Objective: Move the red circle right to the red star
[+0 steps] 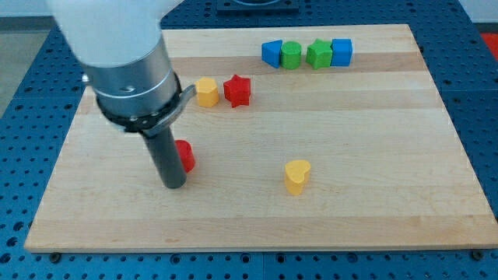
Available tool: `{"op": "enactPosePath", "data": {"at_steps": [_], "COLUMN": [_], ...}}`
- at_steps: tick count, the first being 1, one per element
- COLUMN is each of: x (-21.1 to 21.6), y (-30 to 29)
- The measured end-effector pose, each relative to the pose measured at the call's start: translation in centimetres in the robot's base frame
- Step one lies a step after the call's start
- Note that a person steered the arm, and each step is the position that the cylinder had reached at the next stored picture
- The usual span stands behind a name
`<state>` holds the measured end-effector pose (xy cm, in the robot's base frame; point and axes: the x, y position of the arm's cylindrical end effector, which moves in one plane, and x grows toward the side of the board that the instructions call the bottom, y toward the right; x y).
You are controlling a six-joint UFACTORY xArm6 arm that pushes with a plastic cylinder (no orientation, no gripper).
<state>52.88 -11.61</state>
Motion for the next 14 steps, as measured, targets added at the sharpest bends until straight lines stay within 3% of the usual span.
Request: {"op": "enactPosePath", "data": {"at_steps": [6, 12, 14], "x": [-8.9, -9.9, -10.6], "y": [-4.5, 8.0, 7.9]}}
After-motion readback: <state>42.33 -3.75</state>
